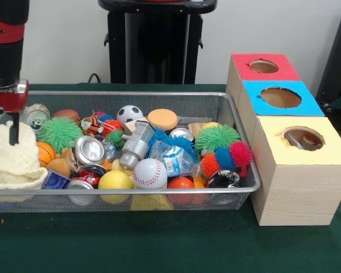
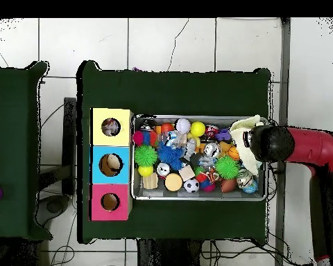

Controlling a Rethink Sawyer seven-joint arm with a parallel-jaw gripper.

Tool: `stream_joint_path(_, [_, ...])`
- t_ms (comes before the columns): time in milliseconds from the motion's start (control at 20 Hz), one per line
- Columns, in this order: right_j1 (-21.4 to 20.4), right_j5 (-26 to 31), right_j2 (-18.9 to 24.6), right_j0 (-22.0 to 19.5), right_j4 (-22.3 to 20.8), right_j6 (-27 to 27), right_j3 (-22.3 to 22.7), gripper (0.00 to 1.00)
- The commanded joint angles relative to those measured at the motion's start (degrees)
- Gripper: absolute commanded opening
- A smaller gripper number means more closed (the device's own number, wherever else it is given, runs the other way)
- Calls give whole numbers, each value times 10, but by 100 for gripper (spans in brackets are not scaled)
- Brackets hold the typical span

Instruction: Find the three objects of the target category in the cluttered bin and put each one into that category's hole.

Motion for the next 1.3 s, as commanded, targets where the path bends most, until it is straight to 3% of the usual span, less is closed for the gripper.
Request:
stream_joint_path(50, [3, 10, 20, -21, -45, -181, 65, 100])
stream_joint_path(550, [9, -16, 46, -48, -56, -182, 96, 100])
stream_joint_path(800, [-6, 3, 40, -12, -72, -157, 102, 100])
stream_joint_path(1100, [-9, -8, 43, 0, -73, -131, 101, 100])
stream_joint_path(1300, [-17, -9, 70, -3, -50, -148, 104, 100])
